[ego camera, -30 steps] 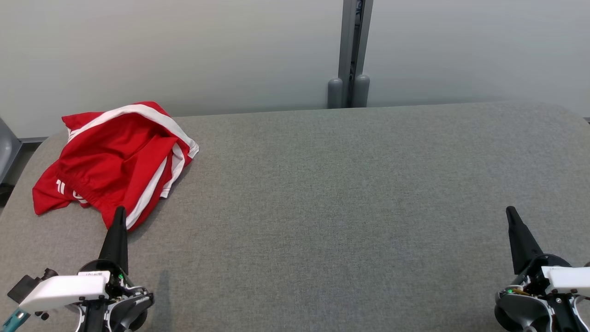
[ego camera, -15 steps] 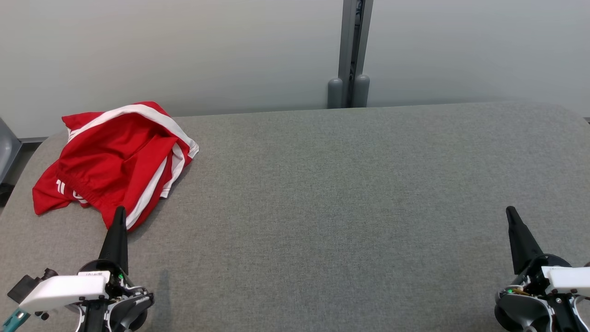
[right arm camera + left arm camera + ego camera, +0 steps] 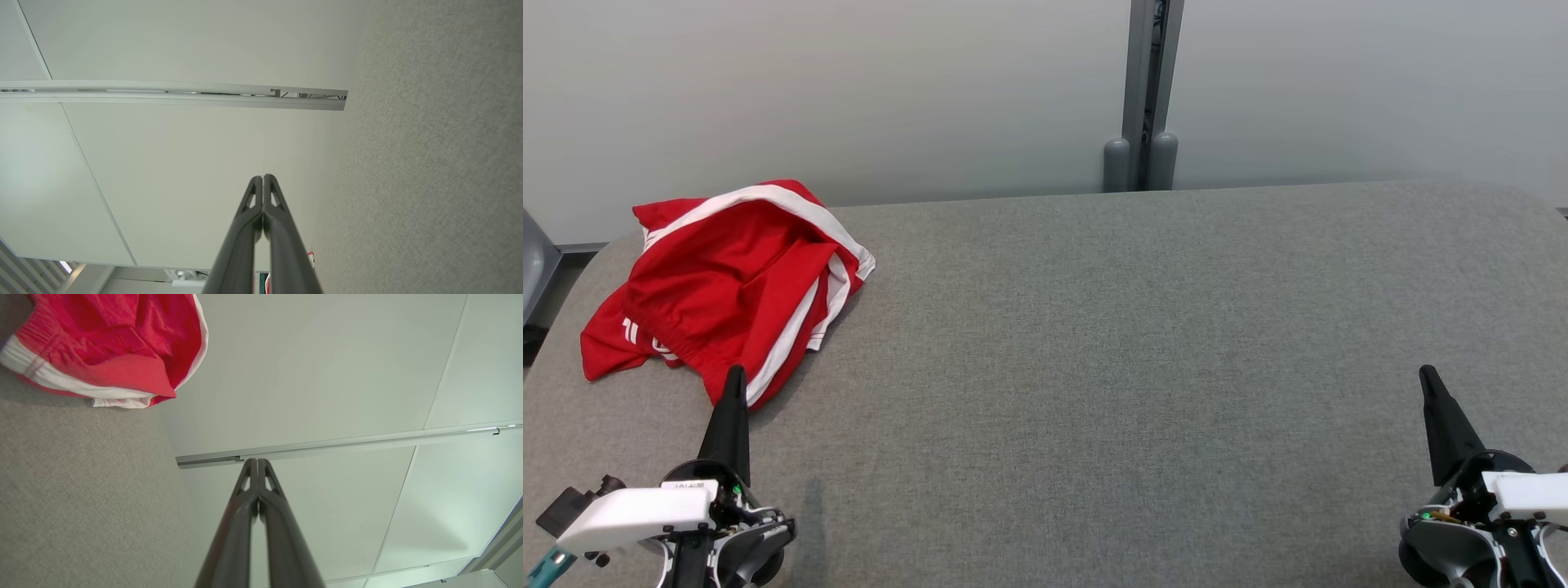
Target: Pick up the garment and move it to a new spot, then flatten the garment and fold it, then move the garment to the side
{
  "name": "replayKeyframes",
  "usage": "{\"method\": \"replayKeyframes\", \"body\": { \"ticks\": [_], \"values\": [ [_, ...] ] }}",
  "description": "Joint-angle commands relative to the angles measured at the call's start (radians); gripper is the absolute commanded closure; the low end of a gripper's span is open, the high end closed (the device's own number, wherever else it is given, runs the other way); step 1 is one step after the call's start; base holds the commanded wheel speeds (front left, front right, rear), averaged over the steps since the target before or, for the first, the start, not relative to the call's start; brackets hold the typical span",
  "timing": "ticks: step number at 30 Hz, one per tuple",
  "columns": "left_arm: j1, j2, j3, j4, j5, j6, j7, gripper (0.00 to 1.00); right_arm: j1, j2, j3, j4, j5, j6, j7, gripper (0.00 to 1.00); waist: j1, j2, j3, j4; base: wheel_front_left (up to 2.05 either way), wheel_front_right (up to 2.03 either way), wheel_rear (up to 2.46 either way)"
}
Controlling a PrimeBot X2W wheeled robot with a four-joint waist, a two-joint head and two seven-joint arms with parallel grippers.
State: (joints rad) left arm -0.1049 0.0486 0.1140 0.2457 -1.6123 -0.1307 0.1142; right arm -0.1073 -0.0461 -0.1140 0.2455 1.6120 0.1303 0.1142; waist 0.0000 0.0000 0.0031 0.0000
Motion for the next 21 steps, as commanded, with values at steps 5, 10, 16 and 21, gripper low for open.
{"method": "replayKeyframes", "body": {
  "ticks": [5,10,16,21],
  "values": [
    [-0.01,0.003,0.003,-0.003,-0.001,-0.003,0.002,1.0,-0.004,-0.009,-0.001,-0.003,0.002,0.001,0.002,1.0,0.0,0.0,0.0,0.0,0.0,0.0,0.0],
    [0.023,-0.008,-0.004,0.025,0.0,0.0,-0.001,0.0,0.022,0.011,0.002,0.025,0.0,-0.001,-0.001,0.0,0.0,0.0,0.0,0.0,0.0,0.0,0.0],
    [0.051,-0.013,-0.03,0.033,0.012,0.002,-0.024,0.0,0.05,0.016,0.019,0.032,-0.007,-0.001,-0.024,0.0,0.0,0.0,-0.004,0.0,0.0,0.0,0.0],
    [0.06,-0.012,-0.05,0.021,0.031,0.004,-0.044,0.0,0.061,0.015,0.03,0.024,-0.021,-0.001,-0.044,0.0,0.0,0.0,-0.008,0.0,0.0,0.0,0.0]
  ]
}}
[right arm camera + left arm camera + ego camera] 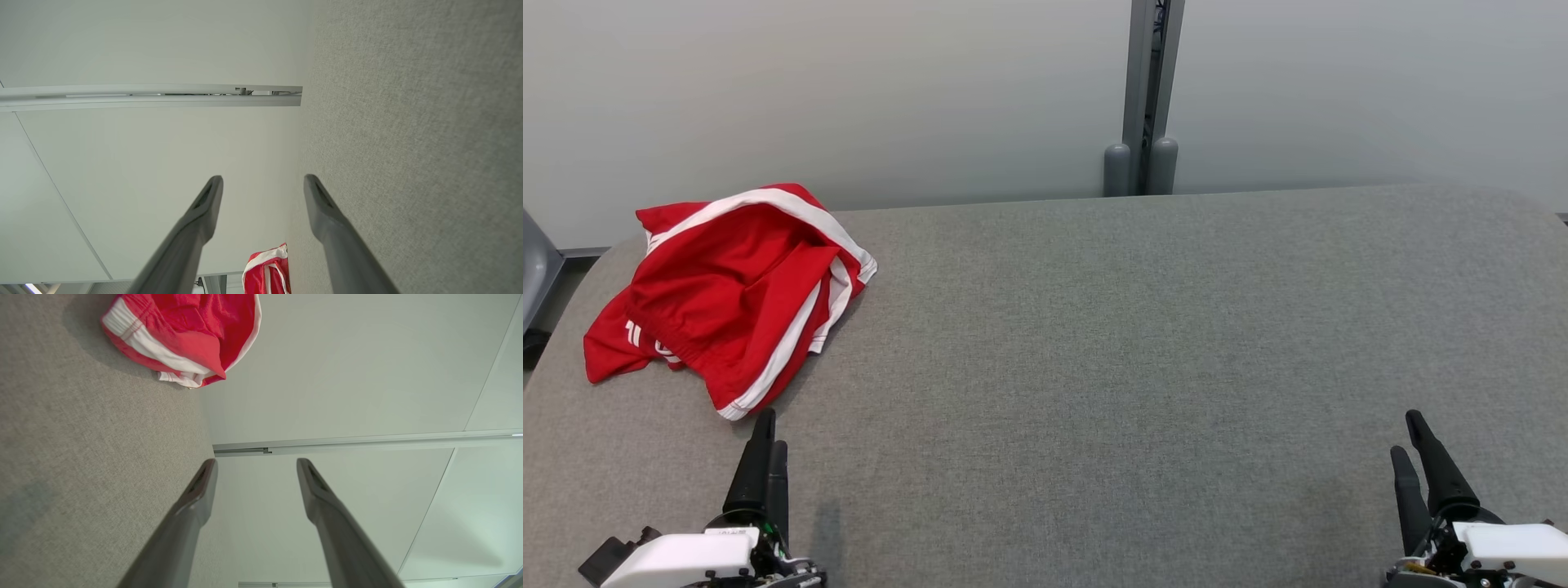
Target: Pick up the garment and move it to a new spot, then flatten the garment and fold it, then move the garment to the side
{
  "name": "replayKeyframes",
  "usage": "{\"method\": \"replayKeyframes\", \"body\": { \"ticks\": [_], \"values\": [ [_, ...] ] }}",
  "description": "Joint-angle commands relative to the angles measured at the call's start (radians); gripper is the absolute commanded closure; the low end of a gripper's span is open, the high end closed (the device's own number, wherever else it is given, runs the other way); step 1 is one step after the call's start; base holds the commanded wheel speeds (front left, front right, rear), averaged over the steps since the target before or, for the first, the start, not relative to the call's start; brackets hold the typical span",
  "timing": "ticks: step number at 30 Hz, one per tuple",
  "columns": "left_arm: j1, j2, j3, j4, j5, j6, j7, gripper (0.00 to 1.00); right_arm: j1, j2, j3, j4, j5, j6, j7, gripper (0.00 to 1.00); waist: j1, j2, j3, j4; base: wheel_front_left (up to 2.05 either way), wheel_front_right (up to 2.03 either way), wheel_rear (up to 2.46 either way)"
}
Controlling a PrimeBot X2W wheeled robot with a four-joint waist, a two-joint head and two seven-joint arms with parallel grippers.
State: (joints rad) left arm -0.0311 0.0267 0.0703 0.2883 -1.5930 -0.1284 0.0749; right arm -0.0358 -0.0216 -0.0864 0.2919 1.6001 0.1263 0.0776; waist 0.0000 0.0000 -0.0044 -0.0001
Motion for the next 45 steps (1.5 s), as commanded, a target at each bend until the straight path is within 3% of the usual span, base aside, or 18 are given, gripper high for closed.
{"method": "replayKeyframes", "body": {
  "ticks": [1,11,24,35,45],
  "values": [
    [-0.012,0.01,-0.01,-0.025,0.019,0.003,-0.01,0.0,-0.009,-0.01,0.004,-0.025,-0.014,0.003,-0.013,0.0,0.0,0.0,-0.001,0.0,0.0,0.0,0.0],
    [-0.003,0.013,-0.05,-0.074,0.151,0.033,-0.056,0.0,0.008,-0.013,0.009,-0.052,-0.103,0.004,-0.059,0.0,0.0,0.0,-0.01,0.001,0.0,0.0,0.0],
    [0.003,0.016,-0.106,-0.144,0.441,0.103,-0.112,0.0,0.026,-0.017,0.01,-0.111,-0.309,0.004,-0.115,0.0,0.0,0.0,-0.02,0.001,0.0,0.0,0.0],
    [0.015,0.017,-0.144,-0.166,0.663,0.147,-0.151,0.0,0.04,-0.02,0.04,-0.172,-0.576,0.005,-0.154,0.0,0.0,0.0,-0.028,0.0,0.0,0.0,0.0],
    [0.036,0.018,-0.149,-0.173,0.795,0.168,-0.179,0.0,0.055,-0.022,0.066,-0.201,-0.756,0.005,-0.182,0.0,0.0,0.0,-0.033,-0.001,0.0,0.0,0.0]
  ]
}}
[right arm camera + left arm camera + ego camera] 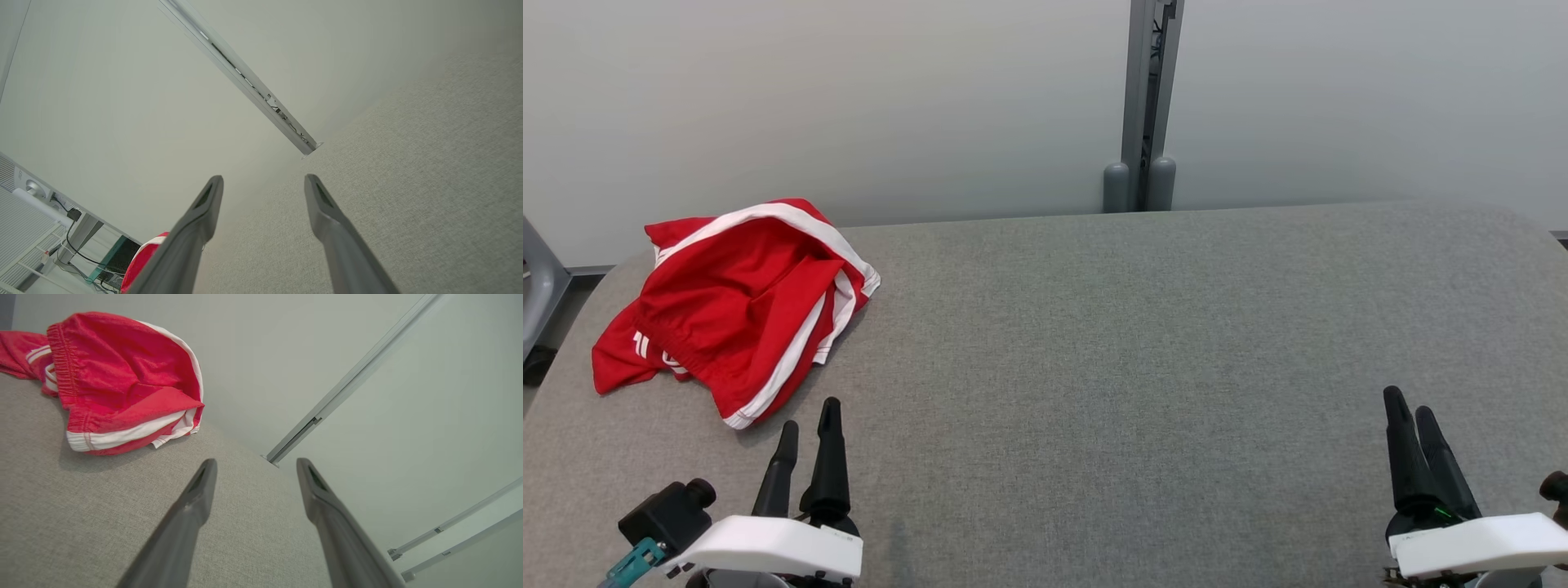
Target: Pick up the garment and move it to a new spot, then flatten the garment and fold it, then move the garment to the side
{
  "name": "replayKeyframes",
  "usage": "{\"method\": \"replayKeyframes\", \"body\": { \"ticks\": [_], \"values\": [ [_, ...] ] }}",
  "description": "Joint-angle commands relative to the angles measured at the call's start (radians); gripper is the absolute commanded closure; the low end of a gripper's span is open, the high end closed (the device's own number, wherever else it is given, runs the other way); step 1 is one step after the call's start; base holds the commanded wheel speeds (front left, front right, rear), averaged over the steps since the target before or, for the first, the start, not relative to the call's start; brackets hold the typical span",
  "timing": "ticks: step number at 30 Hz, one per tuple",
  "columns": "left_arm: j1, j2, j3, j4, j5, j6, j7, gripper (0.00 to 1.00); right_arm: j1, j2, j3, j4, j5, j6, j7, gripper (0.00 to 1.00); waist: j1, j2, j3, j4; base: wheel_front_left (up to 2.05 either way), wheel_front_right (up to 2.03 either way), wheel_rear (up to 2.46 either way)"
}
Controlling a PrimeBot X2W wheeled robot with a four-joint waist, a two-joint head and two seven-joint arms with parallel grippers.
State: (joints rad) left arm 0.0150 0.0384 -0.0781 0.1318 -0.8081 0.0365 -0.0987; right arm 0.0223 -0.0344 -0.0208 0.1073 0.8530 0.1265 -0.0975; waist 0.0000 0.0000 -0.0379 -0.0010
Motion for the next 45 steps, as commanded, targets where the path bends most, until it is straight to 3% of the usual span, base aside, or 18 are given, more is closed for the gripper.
{"method": "replayKeyframes", "body": {
  "ticks": [1,8,19,45],
  "values": [
    [-0.008,0.007,-0.001,-0.016,0.029,0.005,-0.009,0.0,-0.002,-0.009,0.002,-0.019,-0.022,0.005,-0.011,0.0,0.0,0.0,0.0,0.0,0.0,0.0,0.0],
    [0.005,0.009,-0.006,-0.008,0.171,0.008,-0.029,0.0,0.009,-0.01,0.009,-0.027,-0.117,0.005,-0.031,0.0,0.0,0.0,-0.005,0.001,0.0,0.0,0.0],
    [0.017,0.011,-0.008,0.017,0.306,0.016,-0.059,0.0,0.015,-0.012,0.014,-0.021,-0.267,0.006,-0.061,0.0,0.0,0.0,-0.013,0.002,0.0,0.0,0.0],
    [0.036,0.012,-0.03,0.058,0.502,0.038,-0.117,0.0,0.042,-0.016,0.048,-0.044,-0.502,0.006,-0.12,0.0,0.0,0.0,-0.033,0.005,0.0,0.0,0.0]
  ]
}}
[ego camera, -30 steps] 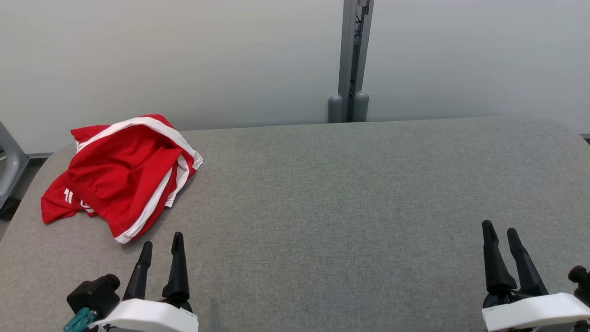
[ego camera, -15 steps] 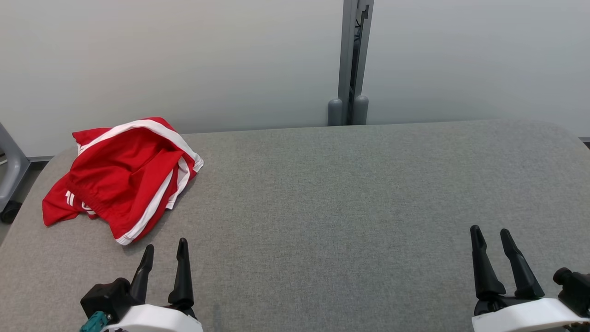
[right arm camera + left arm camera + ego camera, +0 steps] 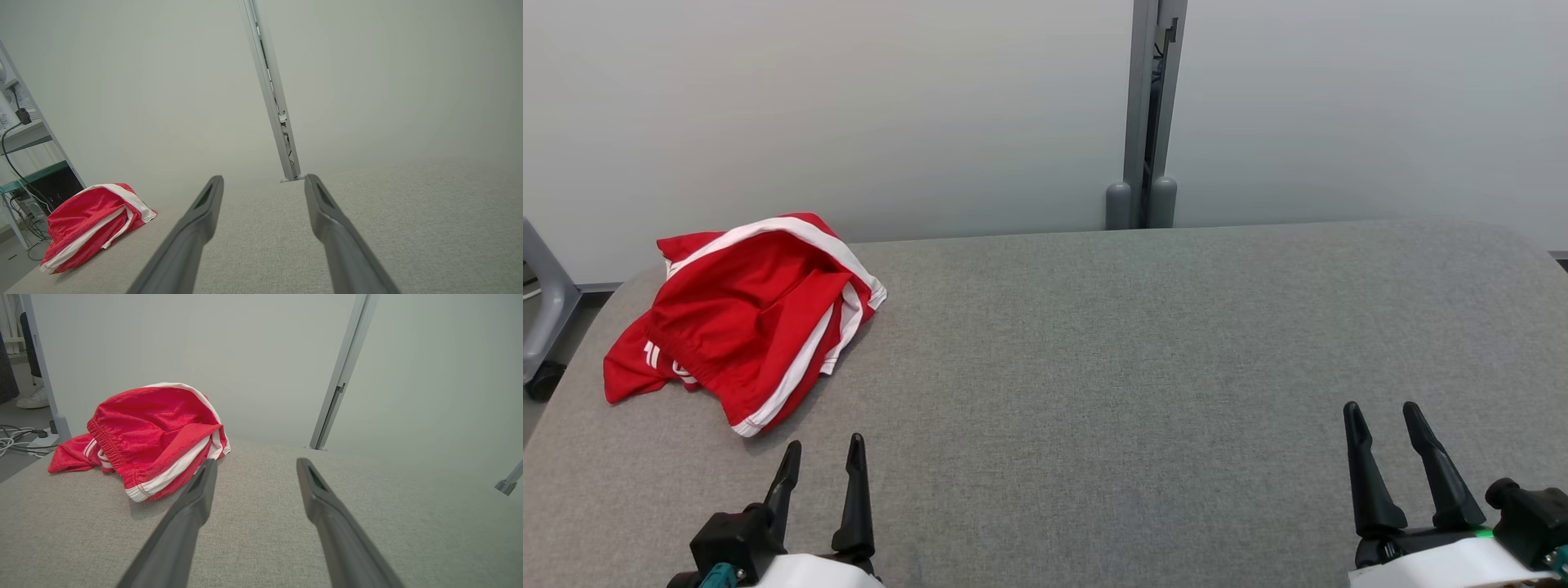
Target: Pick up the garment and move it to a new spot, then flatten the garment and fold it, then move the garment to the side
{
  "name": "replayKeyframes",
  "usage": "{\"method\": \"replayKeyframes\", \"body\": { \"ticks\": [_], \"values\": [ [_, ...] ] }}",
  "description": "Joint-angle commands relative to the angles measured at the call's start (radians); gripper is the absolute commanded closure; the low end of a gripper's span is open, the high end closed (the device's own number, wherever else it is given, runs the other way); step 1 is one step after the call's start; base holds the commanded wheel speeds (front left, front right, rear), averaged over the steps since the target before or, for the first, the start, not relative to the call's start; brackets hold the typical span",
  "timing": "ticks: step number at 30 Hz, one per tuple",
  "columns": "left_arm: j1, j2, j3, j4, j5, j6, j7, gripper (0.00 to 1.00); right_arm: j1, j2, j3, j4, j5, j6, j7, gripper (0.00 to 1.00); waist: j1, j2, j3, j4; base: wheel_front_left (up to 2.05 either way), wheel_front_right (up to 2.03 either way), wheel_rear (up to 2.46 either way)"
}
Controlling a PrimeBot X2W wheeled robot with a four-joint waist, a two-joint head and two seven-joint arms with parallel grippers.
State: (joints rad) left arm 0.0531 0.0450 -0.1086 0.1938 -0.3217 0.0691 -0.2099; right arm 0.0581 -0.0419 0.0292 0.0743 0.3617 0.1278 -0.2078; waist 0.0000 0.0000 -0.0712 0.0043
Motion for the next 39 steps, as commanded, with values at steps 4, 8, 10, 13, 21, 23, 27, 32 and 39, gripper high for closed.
{"method": "replayKeyframes", "body": {
  "ticks": [4,8,10,13,21,23,27,32,39],
  "values": [
    [0.005,0.006,-0.005,-0.002,0.038,0.01,-0.014,0.0,0.01,-0.009,-0.001,-0.016,-0.047,0.005,-0.017,0.0,0.0,0.0,-0.005,0.001,0.0,0.0,0.0],
    [0.009,0.006,-0.01,-0.001,0.061,0.014,-0.022,0.0,0.013,-0.01,0.002,-0.019,-0.079,0.005,-0.025,0.0,0.0,0.0,-0.009,0.002,0.0,0.0,0.0],
    [0.012,0.007,-0.012,0.001,0.074,0.015,-0.025,0.0,0.015,-0.01,0.004,-0.019,-0.096,0.005,-0.029,0.0,0.0,0.0,-0.012,0.002,0.0,0.0,0.0],
    [0.017,0.007,-0.015,0.005,0.087,0.018,-0.031,0.0,0.017,-0.011,0.007,-0.02,-0.117,0.005,-0.034,0.0,0.0,0.0,-0.015,0.003,0.0,0.0,0.0],
    [0.019,0.008,-0.021,0.029,0.129,0.023,-0.048,0.0,0.026,-0.012,0.015,-0.019,-0.182,0.005,-0.052,0.0,0.0,0.0,-0.021,0.003,0.0,0.0,0.0],
    [0.02,0.008,-0.022,0.034,0.139,0.025,-0.051,0.0,0.028,-0.012,0.016,-0.018,-0.195,0.004,-0.054,0.0,0.0,0.0,-0.021,0.002,0.0,0.0,0.0],
    [0.018,0.008,-0.025,0.044,0.156,0.029,-0.057,0.0,0.03,-0.012,0.018,-0.014,-0.218,0.004,-0.061,0.0,0.0,0.0,-0.021,0.003,0.0,0.0,0.0],
    [0.012,0.008,-0.024,0.052,0.148,0.029,-0.055,0.0,0.031,-0.012,0.011,0.007,-0.202,0.004,-0.059,0.0,0.0,0.0,-0.02,0.004,0.0,0.0,0.0],
    [0.007,0.008,-0.026,0.059,0.141,0.027,-0.055,0.0,0.024,-0.012,0.007,0.048,-0.194,0.004,-0.059,0.0,0.0,0.0,-0.022,0.006,0.0,0.0,0.0]
  ]
}}
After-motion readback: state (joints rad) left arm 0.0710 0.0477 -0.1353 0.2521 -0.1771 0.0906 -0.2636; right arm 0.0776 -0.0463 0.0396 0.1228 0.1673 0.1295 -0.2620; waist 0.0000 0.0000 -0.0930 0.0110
